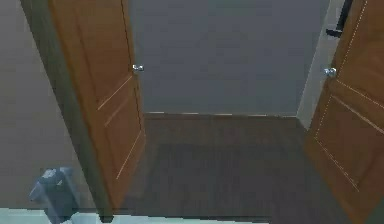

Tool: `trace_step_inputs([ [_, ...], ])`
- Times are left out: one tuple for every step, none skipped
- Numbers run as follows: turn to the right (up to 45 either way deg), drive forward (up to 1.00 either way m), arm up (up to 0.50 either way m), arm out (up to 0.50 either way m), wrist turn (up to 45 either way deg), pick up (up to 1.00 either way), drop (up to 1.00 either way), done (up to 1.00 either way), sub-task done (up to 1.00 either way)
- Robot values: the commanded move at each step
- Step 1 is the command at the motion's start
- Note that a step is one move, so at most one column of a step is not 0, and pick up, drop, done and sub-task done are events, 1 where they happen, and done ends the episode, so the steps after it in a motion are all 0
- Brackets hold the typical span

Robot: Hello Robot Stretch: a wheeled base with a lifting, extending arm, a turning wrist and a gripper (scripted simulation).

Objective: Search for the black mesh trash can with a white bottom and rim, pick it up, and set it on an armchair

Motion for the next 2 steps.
trace_step_inputs([
  [0.0,1.0,0.0,0.0,0.0,0.0,0.0,0.0,0.0],
  [0.0,0.95,0.0,0.0,0.0,0.0,0.0,0.0,0.0],
])
